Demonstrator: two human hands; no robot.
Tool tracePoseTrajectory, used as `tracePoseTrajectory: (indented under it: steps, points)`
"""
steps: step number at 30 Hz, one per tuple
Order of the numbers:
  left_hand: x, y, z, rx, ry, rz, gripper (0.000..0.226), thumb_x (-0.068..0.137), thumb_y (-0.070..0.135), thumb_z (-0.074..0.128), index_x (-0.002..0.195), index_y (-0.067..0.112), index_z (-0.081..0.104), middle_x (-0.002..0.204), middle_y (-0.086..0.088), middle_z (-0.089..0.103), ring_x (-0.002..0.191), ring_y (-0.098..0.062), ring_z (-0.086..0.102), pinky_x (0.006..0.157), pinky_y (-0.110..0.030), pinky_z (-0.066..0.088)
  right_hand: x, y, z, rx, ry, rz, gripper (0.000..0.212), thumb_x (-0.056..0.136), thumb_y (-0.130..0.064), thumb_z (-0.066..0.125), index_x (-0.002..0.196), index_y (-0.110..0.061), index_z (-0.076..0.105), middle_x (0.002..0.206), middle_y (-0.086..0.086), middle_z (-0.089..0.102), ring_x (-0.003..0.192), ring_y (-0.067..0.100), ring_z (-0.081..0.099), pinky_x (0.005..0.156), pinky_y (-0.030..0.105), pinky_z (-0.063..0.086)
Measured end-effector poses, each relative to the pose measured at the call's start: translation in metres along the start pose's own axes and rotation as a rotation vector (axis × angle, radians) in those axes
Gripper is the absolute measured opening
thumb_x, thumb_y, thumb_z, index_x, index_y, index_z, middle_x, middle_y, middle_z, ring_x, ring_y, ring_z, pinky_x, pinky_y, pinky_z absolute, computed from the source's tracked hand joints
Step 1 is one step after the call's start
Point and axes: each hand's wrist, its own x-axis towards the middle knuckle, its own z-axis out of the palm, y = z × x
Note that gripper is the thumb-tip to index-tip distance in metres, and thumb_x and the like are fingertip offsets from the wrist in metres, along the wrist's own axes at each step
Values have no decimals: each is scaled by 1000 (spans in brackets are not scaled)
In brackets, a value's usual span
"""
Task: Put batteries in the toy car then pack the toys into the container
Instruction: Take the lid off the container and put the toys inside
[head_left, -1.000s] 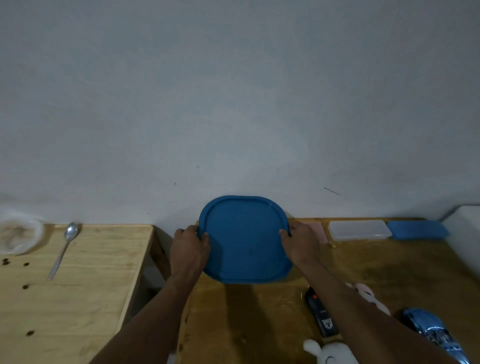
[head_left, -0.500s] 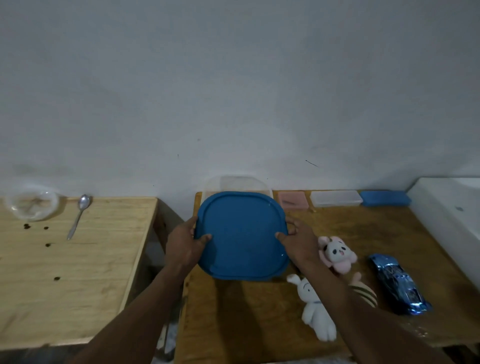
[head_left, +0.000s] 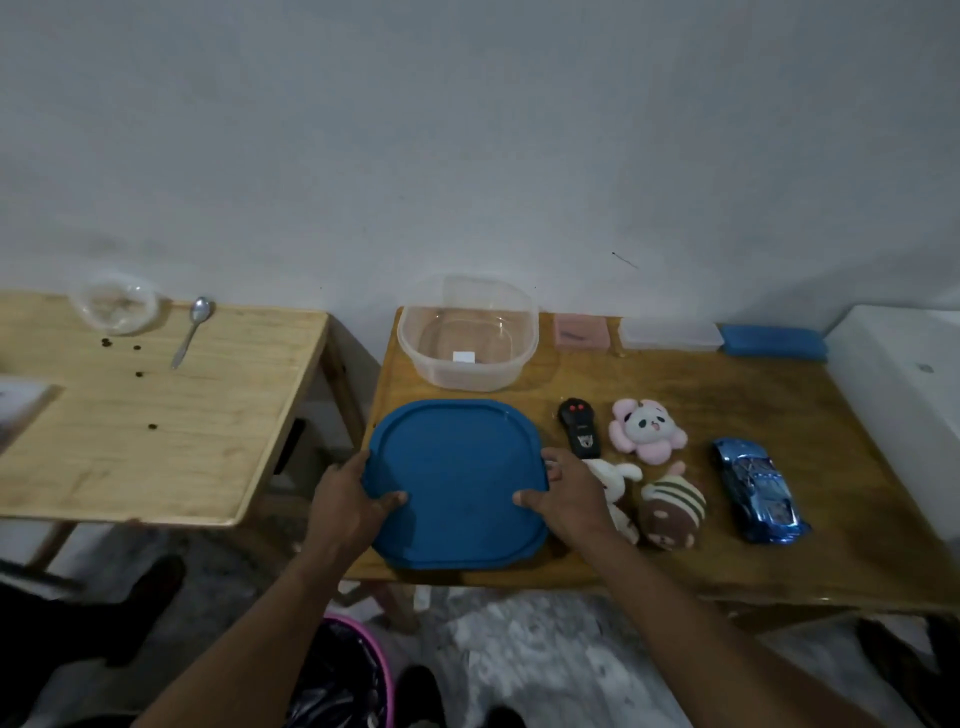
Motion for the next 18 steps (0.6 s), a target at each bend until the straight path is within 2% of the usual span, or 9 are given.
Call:
tracePoseTrajectory:
  steps: [2, 4, 6, 10, 14, 18]
  points:
    - [-10, -11, 7, 14, -17, -42, 98, 56, 68, 71, 139, 22, 48, 122, -5, 62, 105, -26, 63, 85, -44, 58, -7, 9, 8, -30, -44, 12, 70, 70, -12, 83, 130, -10, 48, 116, 2, 58, 98, 12, 50, 78, 25, 44]
    - [-28, -2, 4, 58, -27, -85, 97, 63, 53, 81, 145, 17, 43, 130, -12, 57, 115, -31, 57, 94, -44, 52, -14, 16, 16, -27, -89, 37, 77, 68, -10, 84, 134, -10, 44, 116, 0, 54, 104, 15, 51, 83, 28, 46]
    - [-34, -1, 5, 85, -22, -136, 96, 68, 43, 84, 148, 15, 38, 134, -15, 52, 119, -35, 53, 100, -44, 48, -16, 20, 25, -51, -88, 61, 82, 66, -11, 86, 136, -12, 42, 125, 3, 55, 112, 20, 52, 89, 32, 48]
    - [-28, -7, 8, 89, -14, -154, 94, 70, 39, 84, 148, 14, 37, 135, -16, 50, 121, -36, 51, 102, -45, 46, -12, 25, 38, -92, -8, 106, 75, 65, -17, 86, 130, -14, 48, 123, 3, 61, 109, 22, 58, 90, 38, 52]
    - [-11, -14, 8, 96, -27, -141, 93, 70, 37, 83, 148, 16, 36, 135, -15, 49, 122, -36, 49, 104, -47, 45, -4, 25, 48, -164, 35, 118, 77, 67, -22, 85, 134, -15, 48, 124, 3, 62, 111, 22, 59, 89, 34, 52]
    - [3, -17, 10, 111, -73, -122, 94, 73, 37, 83, 149, 17, 32, 139, -13, 46, 125, -35, 48, 105, -46, 43, 3, 24, 58, -183, 74, 130, 74, 69, -19, 84, 134, -13, 48, 126, 6, 60, 115, 24, 57, 91, 37, 51]
